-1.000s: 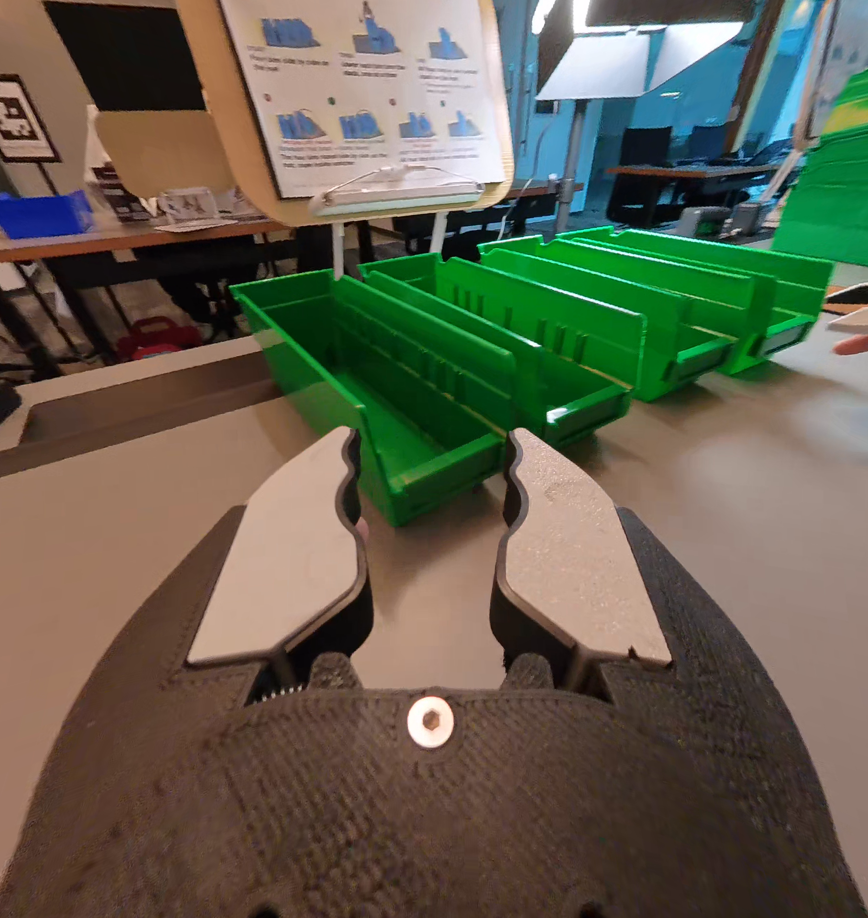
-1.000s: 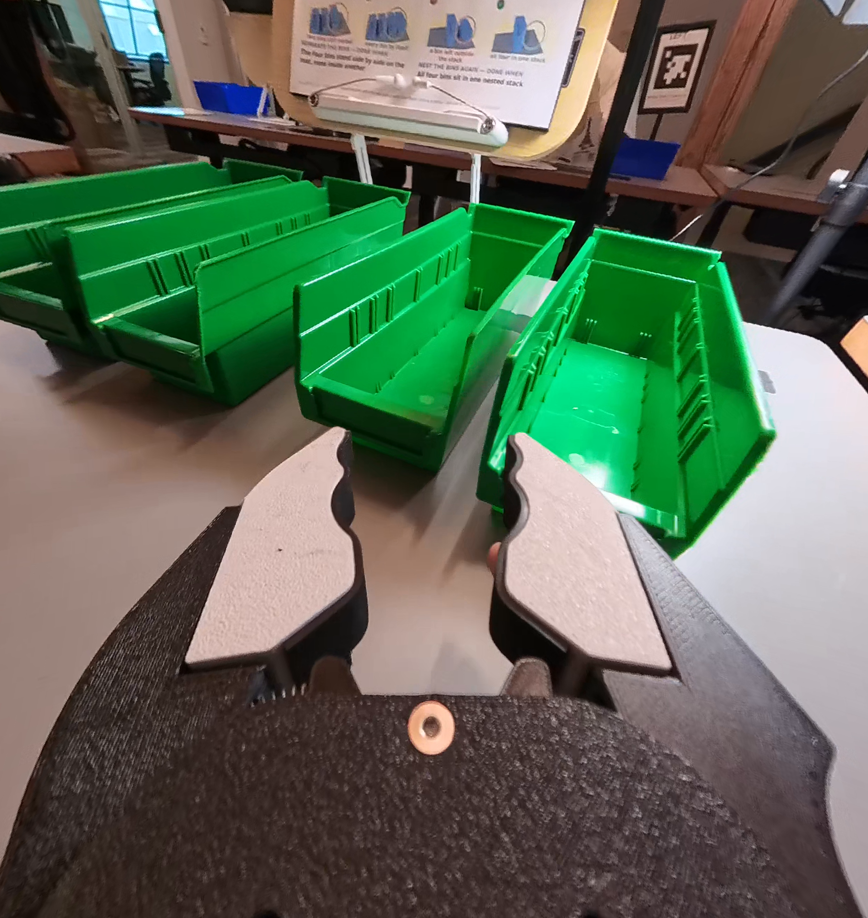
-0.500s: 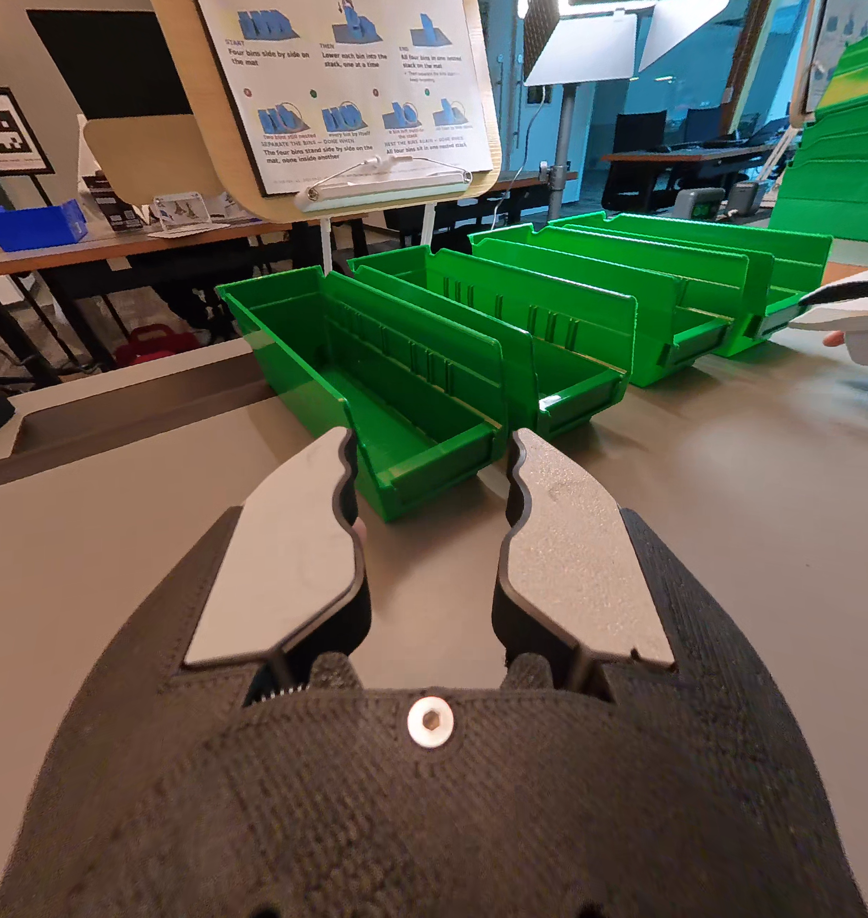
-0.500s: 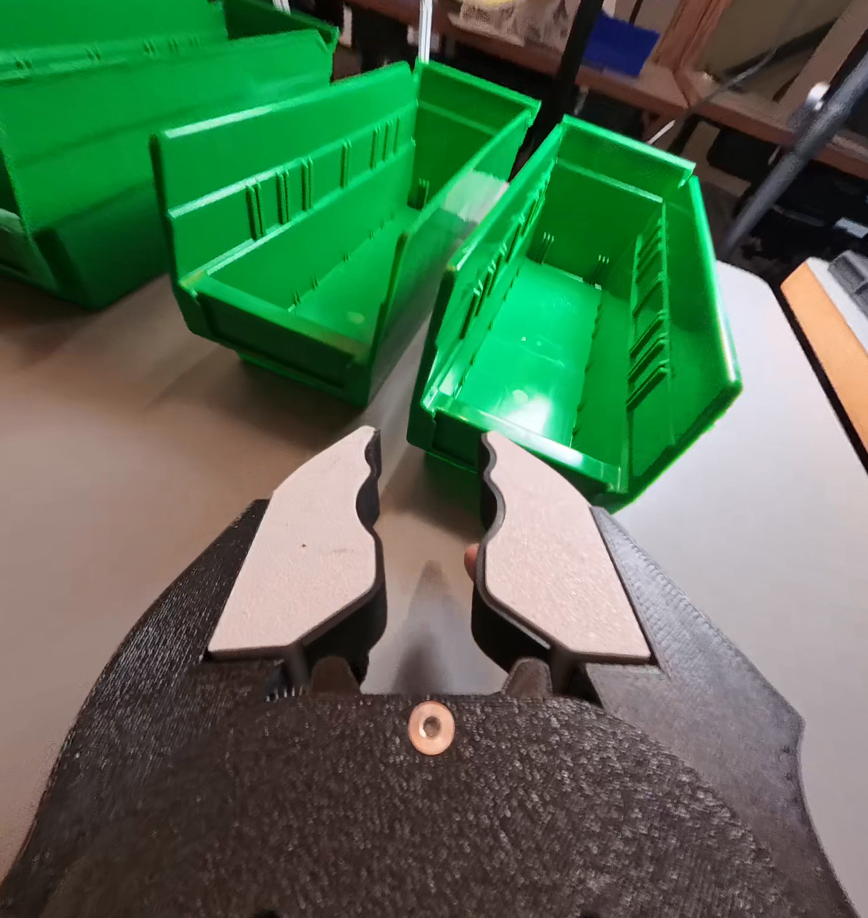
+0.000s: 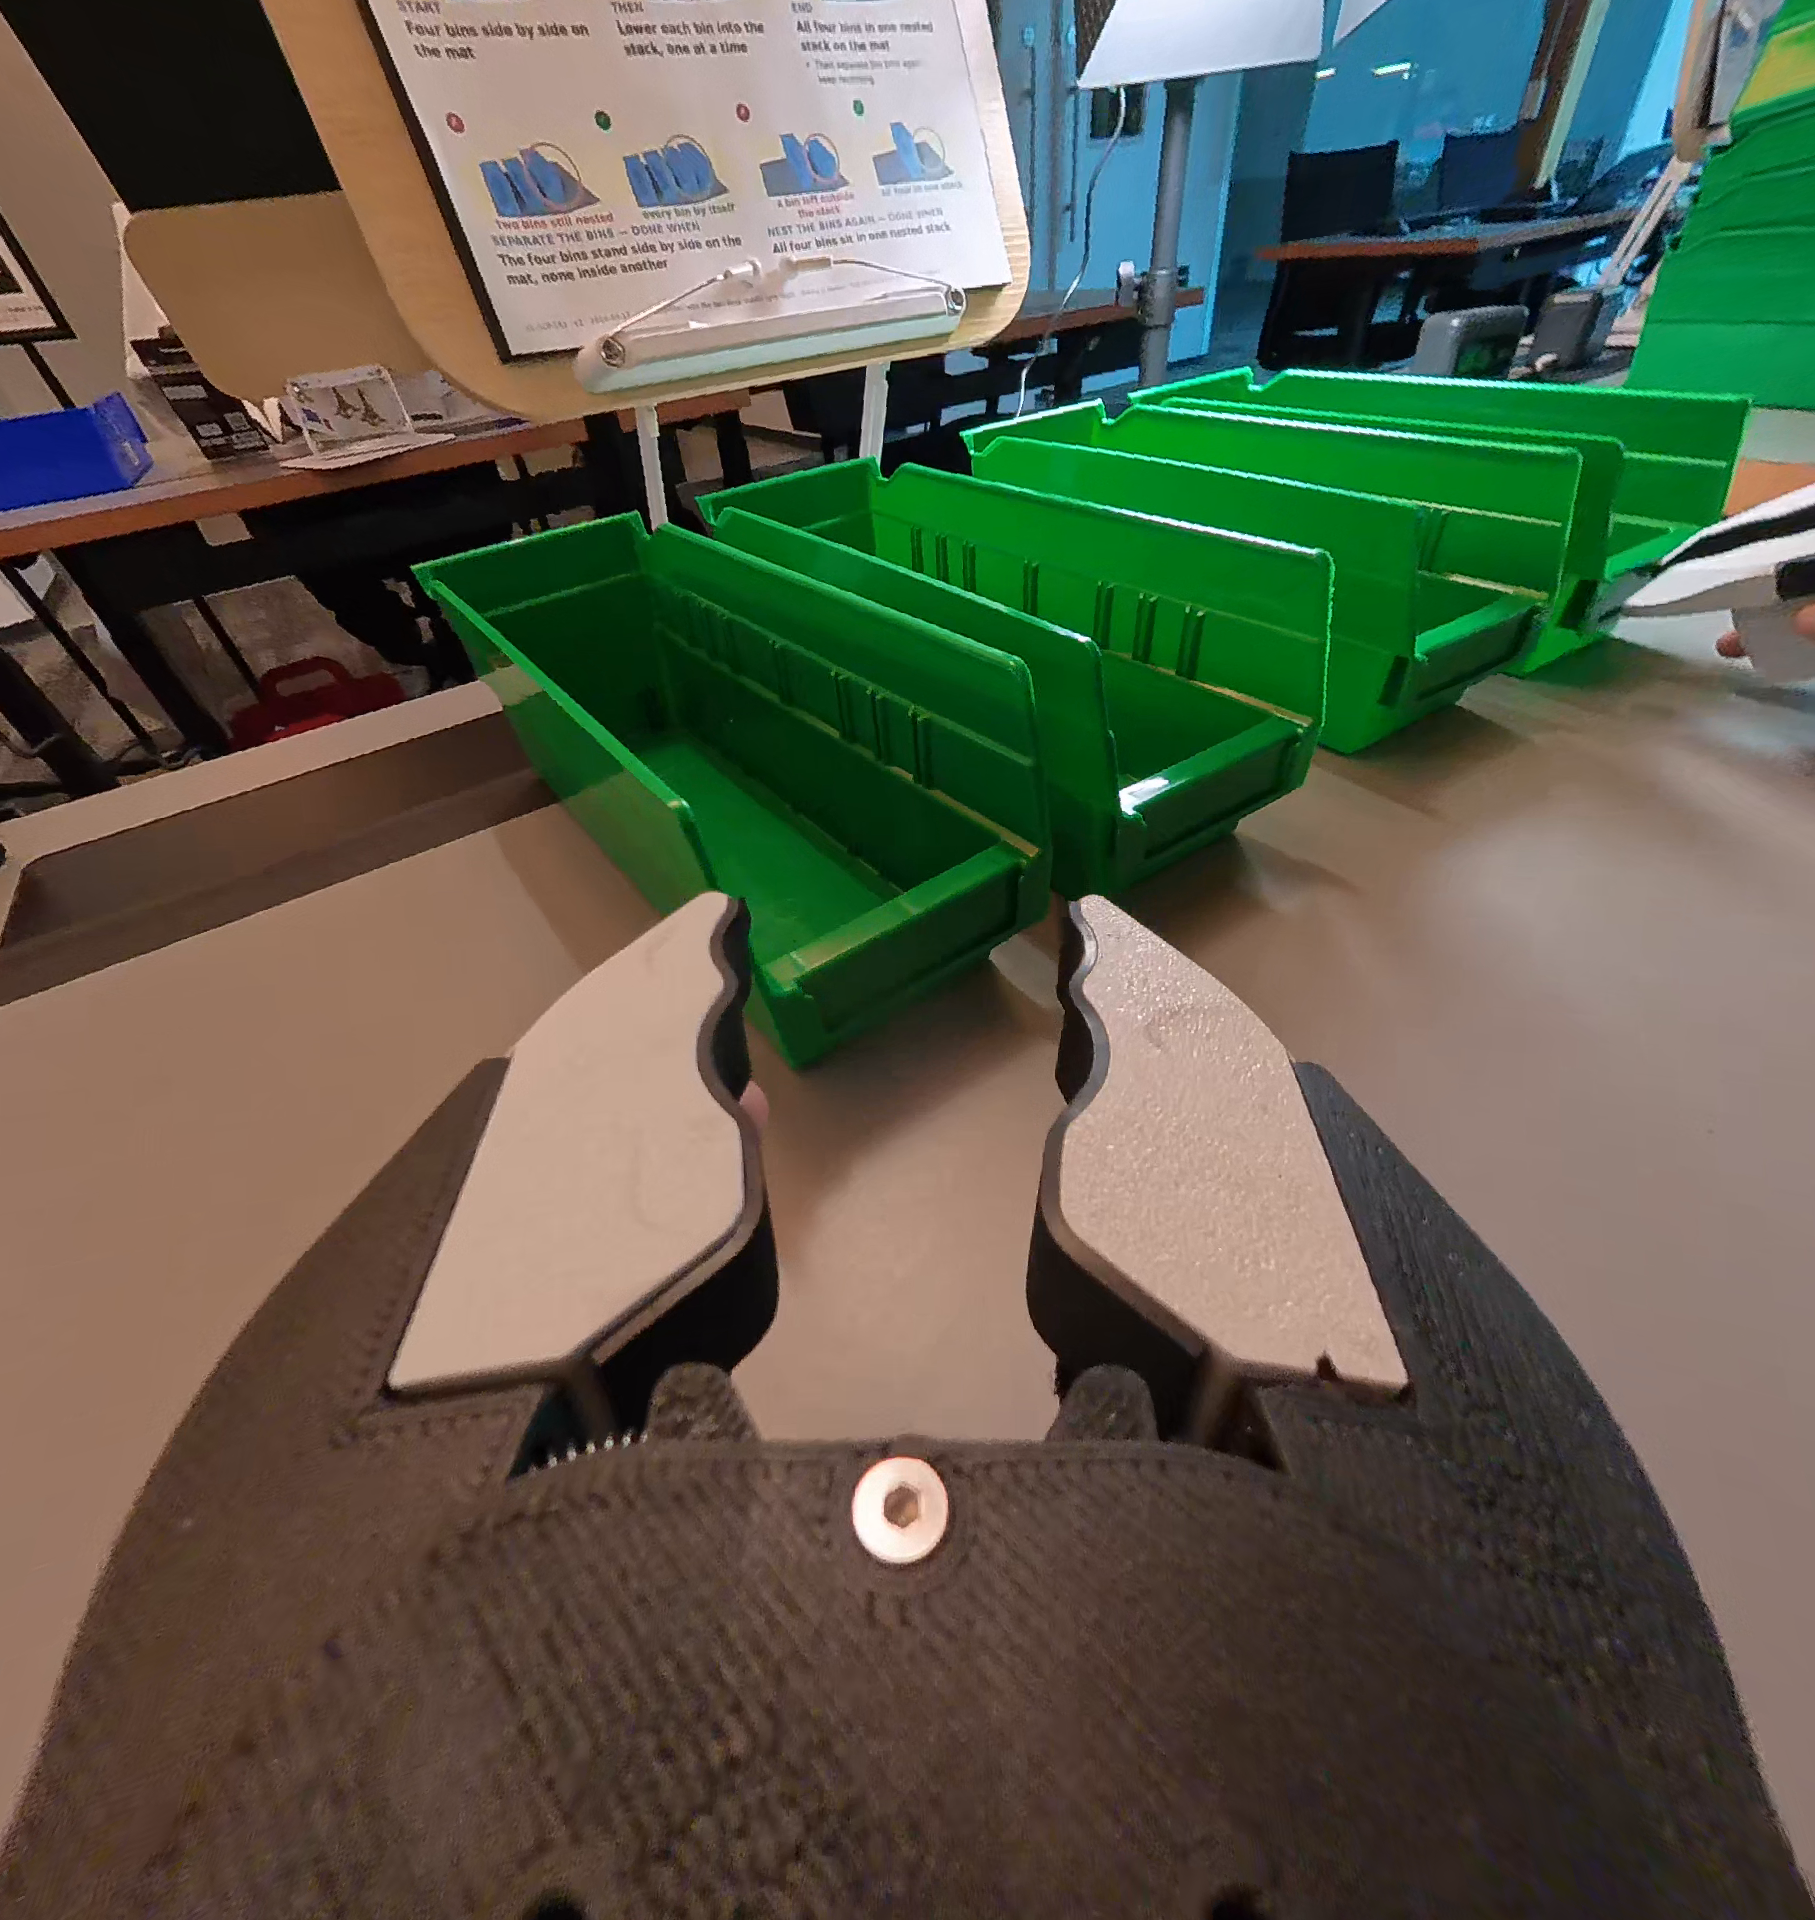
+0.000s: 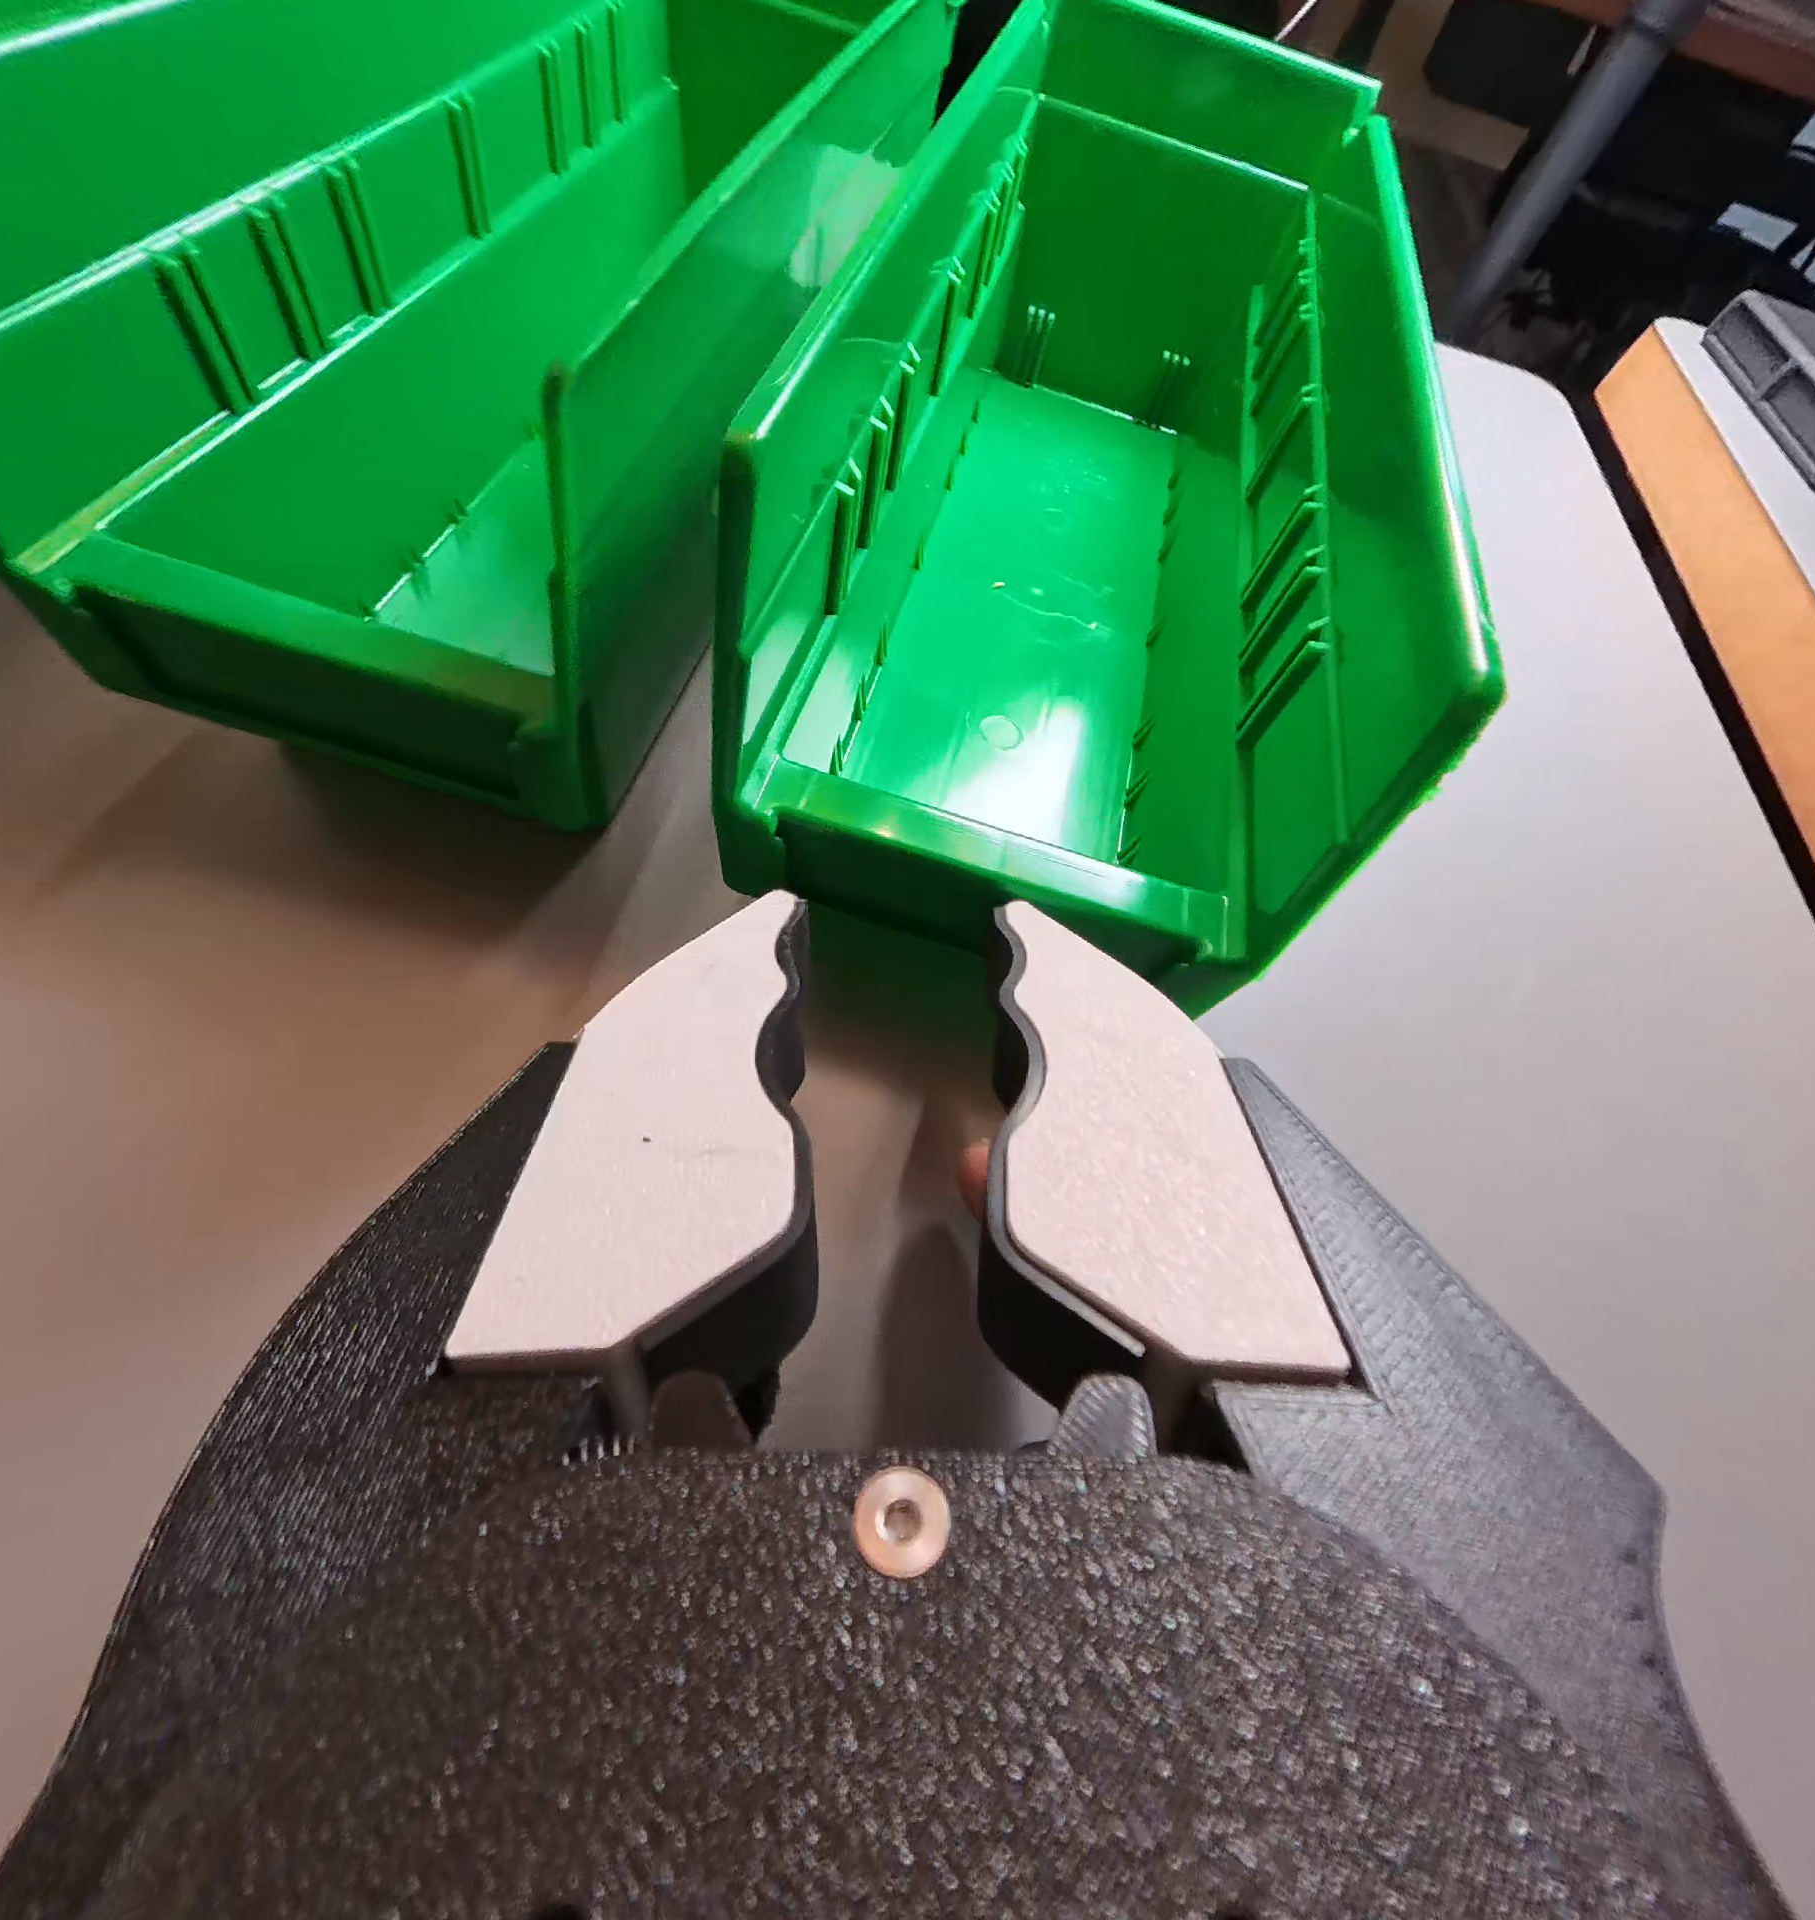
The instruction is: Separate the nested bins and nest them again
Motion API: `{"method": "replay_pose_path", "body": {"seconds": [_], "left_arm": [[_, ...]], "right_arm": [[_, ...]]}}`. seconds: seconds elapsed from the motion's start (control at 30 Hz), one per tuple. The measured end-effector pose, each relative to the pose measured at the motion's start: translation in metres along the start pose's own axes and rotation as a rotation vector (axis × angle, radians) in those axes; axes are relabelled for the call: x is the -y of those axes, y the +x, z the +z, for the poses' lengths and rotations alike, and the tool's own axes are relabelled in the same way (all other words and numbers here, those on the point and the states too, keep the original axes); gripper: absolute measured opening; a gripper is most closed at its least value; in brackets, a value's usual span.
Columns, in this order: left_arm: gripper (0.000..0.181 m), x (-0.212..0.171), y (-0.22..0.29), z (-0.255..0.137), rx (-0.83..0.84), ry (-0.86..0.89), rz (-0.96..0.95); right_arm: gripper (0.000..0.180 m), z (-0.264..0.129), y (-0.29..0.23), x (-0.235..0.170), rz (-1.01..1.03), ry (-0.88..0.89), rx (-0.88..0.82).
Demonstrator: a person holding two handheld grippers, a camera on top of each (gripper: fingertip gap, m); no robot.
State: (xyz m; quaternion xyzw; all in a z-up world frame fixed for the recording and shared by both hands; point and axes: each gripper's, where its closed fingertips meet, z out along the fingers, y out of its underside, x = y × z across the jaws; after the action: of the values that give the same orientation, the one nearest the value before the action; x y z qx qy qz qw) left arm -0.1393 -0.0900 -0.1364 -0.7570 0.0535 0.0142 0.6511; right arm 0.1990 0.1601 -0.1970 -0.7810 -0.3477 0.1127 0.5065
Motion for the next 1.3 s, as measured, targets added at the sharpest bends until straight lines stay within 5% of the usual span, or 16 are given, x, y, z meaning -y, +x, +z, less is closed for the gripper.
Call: {"method": "replay_pose_path", "body": {"seconds": [0.27,0.53,1.3], "left_arm": [[0.056,0.000,-0.003,-0.001,0.011,-0.001,0.006],[0.055,0.000,-0.014,-0.001,0.045,0.009,0.030],[0.050,-0.009,-0.012,0.006,0.039,-0.033,0.116]], "right_arm": [[0.034,0.004,0.004,0.008,0.007,0.035,0.005],[0.059,-0.060,-0.013,0.074,0.047,0.514,0.100],[0.051,-0.056,-0.067,0.056,-0.142,0.414,0.248]]}}
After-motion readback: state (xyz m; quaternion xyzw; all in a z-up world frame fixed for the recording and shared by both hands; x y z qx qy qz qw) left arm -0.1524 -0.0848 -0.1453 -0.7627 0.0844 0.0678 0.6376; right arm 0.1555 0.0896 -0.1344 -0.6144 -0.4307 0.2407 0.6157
